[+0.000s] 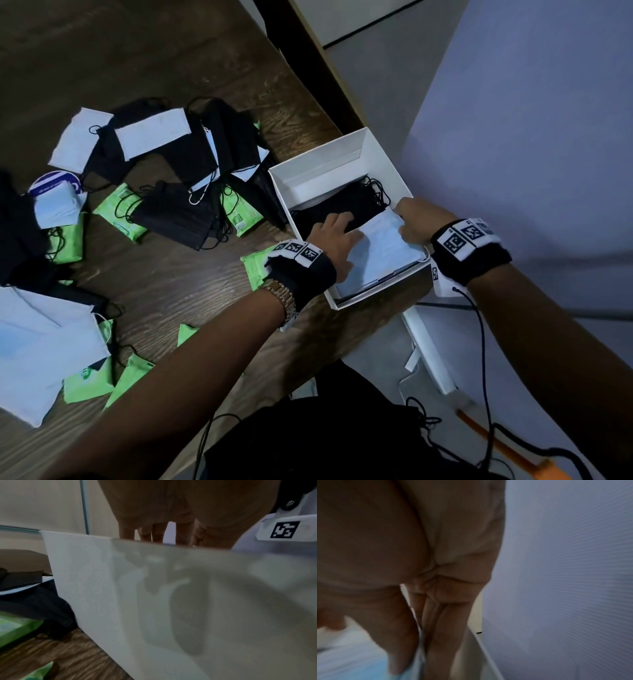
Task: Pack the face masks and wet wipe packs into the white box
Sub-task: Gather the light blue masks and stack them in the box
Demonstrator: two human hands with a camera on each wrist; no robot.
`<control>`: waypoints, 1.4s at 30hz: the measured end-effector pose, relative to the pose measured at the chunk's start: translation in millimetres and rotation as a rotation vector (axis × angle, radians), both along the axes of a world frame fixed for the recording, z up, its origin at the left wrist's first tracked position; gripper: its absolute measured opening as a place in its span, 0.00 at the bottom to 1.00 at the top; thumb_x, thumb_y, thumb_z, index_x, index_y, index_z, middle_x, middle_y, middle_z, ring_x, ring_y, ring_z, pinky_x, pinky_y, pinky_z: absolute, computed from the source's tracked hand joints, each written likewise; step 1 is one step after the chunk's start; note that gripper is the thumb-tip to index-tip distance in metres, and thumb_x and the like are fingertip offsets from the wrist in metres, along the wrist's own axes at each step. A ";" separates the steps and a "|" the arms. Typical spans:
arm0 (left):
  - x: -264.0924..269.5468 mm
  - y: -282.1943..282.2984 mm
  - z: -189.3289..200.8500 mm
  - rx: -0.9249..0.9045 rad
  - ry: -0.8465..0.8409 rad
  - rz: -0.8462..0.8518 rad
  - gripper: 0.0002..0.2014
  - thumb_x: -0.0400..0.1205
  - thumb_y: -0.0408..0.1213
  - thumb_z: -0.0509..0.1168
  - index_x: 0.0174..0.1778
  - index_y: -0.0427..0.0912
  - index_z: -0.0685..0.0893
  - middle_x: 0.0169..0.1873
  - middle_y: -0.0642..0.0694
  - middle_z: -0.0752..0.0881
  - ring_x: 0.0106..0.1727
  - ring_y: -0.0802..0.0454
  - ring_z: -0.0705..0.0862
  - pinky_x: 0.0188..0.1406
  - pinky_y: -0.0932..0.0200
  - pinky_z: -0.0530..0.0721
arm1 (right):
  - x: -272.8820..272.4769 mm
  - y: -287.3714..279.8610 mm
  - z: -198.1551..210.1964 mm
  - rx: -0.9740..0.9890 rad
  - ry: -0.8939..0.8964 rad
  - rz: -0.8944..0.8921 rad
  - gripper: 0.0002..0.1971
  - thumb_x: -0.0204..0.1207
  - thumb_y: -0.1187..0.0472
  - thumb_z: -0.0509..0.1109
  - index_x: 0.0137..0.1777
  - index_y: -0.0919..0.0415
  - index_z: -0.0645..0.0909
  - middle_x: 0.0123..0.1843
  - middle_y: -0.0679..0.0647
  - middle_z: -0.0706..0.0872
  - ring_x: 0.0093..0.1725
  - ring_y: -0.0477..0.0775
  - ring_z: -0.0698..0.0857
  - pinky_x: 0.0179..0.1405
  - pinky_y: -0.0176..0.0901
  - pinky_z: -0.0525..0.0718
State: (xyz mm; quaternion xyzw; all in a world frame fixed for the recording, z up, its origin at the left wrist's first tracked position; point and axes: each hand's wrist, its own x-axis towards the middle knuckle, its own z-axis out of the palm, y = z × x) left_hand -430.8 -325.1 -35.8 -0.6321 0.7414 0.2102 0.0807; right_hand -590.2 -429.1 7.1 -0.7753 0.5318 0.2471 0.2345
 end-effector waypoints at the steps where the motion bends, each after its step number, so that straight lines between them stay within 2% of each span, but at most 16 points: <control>1: -1.7 -0.2 -2.1 0.016 -0.021 -0.022 0.34 0.76 0.50 0.71 0.78 0.52 0.68 0.82 0.41 0.53 0.81 0.39 0.54 0.75 0.42 0.65 | 1.3 1.9 -1.6 -0.021 0.003 0.015 0.11 0.80 0.70 0.66 0.62 0.68 0.76 0.61 0.66 0.81 0.57 0.66 0.83 0.53 0.48 0.80; 2: -3.8 -0.2 -4.9 0.048 -0.044 -0.034 0.36 0.76 0.52 0.71 0.79 0.53 0.66 0.83 0.41 0.49 0.83 0.39 0.50 0.78 0.40 0.61 | 2.7 4.9 -2.6 -0.034 0.010 0.034 0.10 0.79 0.72 0.66 0.59 0.67 0.77 0.58 0.67 0.81 0.55 0.66 0.83 0.51 0.48 0.81; 4: -7.7 0.1 -12.3 0.124 -0.082 -0.040 0.38 0.76 0.53 0.71 0.81 0.53 0.63 0.84 0.40 0.46 0.84 0.38 0.47 0.79 0.39 0.58 | 3.9 10.4 -6.4 -0.047 0.023 0.073 0.12 0.78 0.73 0.67 0.60 0.68 0.78 0.59 0.67 0.82 0.56 0.68 0.84 0.52 0.50 0.82; 9: -13.2 1.7 -20.4 0.228 -0.059 -0.044 0.38 0.75 0.52 0.72 0.80 0.53 0.63 0.83 0.41 0.47 0.82 0.38 0.53 0.77 0.39 0.64 | -1.0 14.1 -8.8 -0.096 0.021 0.071 0.15 0.76 0.70 0.72 0.62 0.68 0.78 0.60 0.68 0.84 0.56 0.69 0.86 0.52 0.50 0.83; 11: -11.0 -0.1 -19.9 0.233 -0.057 -0.052 0.38 0.75 0.53 0.72 0.80 0.54 0.64 0.83 0.43 0.47 0.82 0.39 0.54 0.77 0.39 0.65 | -3.1 12.4 -1.3 -0.189 -0.046 0.039 0.14 0.75 0.67 0.75 0.59 0.67 0.79 0.57 0.66 0.84 0.54 0.68 0.85 0.49 0.50 0.82; 14: -7.9 -2.5 -15.9 0.192 -0.039 -0.044 0.35 0.77 0.53 0.70 0.80 0.55 0.65 0.84 0.43 0.48 0.83 0.40 0.52 0.78 0.40 0.61 | -0.6 13.5 12.2 -0.296 -0.160 0.068 0.10 0.76 0.64 0.76 0.56 0.64 0.84 0.54 0.65 0.86 0.51 0.68 0.87 0.52 0.51 0.85; 17: -9.5 -2.8 -11.2 0.069 -0.001 0.038 0.36 0.77 0.50 0.69 0.80 0.50 0.64 0.84 0.41 0.51 0.83 0.41 0.54 0.78 0.42 0.61 | 4.0 21.2 14.3 -0.122 -0.066 0.176 0.10 0.73 0.63 0.79 0.53 0.56 0.86 0.57 0.60 0.85 0.51 0.63 0.87 0.55 0.52 0.86; 20: -12.7 -1.2 -11.1 0.097 -0.026 0.057 0.36 0.76 0.50 0.70 0.79 0.45 0.66 0.83 0.41 0.53 0.82 0.40 0.56 0.77 0.41 0.63 | 5.8 27.4 5.8 0.003 0.086 0.268 0.11 0.69 0.61 0.81 0.51 0.55 0.87 0.59 0.56 0.85 0.53 0.61 0.87 0.56 0.51 0.86; 25: -13.2 0.9 -14.2 0.156 -0.007 0.008 0.30 0.78 0.51 0.68 0.75 0.44 0.72 0.78 0.43 0.62 0.76 0.41 0.66 0.72 0.42 0.71 | 3.4 28.0 -8.0 0.085 0.068 0.286 0.22 0.67 0.60 0.83 0.61 0.51 0.83 0.66 0.53 0.83 0.63 0.57 0.84 0.64 0.50 0.83; 27: -6.9 -1.5 -10.2 0.152 0.024 0.005 0.27 0.78 0.50 0.68 0.73 0.46 0.75 0.77 0.43 0.64 0.75 0.41 0.68 0.70 0.42 0.72 | 1.0 26.2 -6.6 0.085 0.058 0.282 0.18 0.67 0.61 0.83 0.56 0.50 0.85 0.61 0.52 0.83 0.58 0.57 0.85 0.58 0.47 0.84; 29: 2.6 -2.6 -5.4 0.120 0.076 0.029 0.25 0.79 0.48 0.67 0.73 0.48 0.75 0.77 0.44 0.66 0.75 0.41 0.69 0.70 0.43 0.72 | 1.2 25.2 -1.6 0.051 0.087 0.304 0.05 0.69 0.62 0.78 0.44 0.52 0.87 0.52 0.54 0.85 0.47 0.57 0.85 0.47 0.44 0.82; 30: 7.5 -1.5 -3.3 0.088 0.109 0.049 0.25 0.79 0.47 0.67 0.73 0.49 0.75 0.77 0.44 0.67 0.74 0.41 0.69 0.71 0.43 0.71 | 2.6 26.0 0.3 0.061 0.123 0.336 0.03 0.72 0.60 0.75 0.38 0.54 0.84 0.47 0.55 0.84 0.44 0.58 0.84 0.44 0.43 0.81; 32: 16.6 3.7 0.0 0.019 0.189 0.074 0.23 0.79 0.46 0.67 0.71 0.48 0.77 0.76 0.44 0.69 0.73 0.41 0.71 0.70 0.44 0.72 | 7.9 30.8 2.7 0.152 0.209 0.381 0.11 0.75 0.59 0.71 0.32 0.55 0.76 0.42 0.55 0.82 0.42 0.58 0.82 0.42 0.44 0.81; 35: 32.9 16.4 5.6 -0.093 0.312 0.101 0.19 0.78 0.44 0.69 0.65 0.46 0.83 0.73 0.42 0.75 0.70 0.41 0.75 0.67 0.43 0.75 | 20.4 27.8 9.8 0.196 0.234 0.368 0.13 0.75 0.63 0.68 0.28 0.58 0.76 0.34 0.54 0.83 0.37 0.57 0.82 0.42 0.47 0.85; 38: 56.7 36.2 12.7 -0.243 0.430 0.182 0.17 0.76 0.41 0.71 0.61 0.42 0.86 0.67 0.39 0.81 0.66 0.38 0.79 0.64 0.44 0.78 | 50.4 24.7 29.2 0.119 0.145 0.371 0.10 0.74 0.63 0.68 0.32 0.60 0.85 0.35 0.54 0.88 0.39 0.57 0.86 0.45 0.49 0.88; 42: 106.4 71.2 18.8 -0.348 0.521 0.372 0.17 0.74 0.42 0.69 0.57 0.40 0.87 0.60 0.41 0.85 0.60 0.40 0.83 0.60 0.50 0.80 | 126.0 54.4 54.6 -0.060 -0.092 0.507 0.07 0.75 0.55 0.70 0.42 0.50 0.90 0.43 0.52 0.89 0.45 0.57 0.86 0.42 0.46 0.82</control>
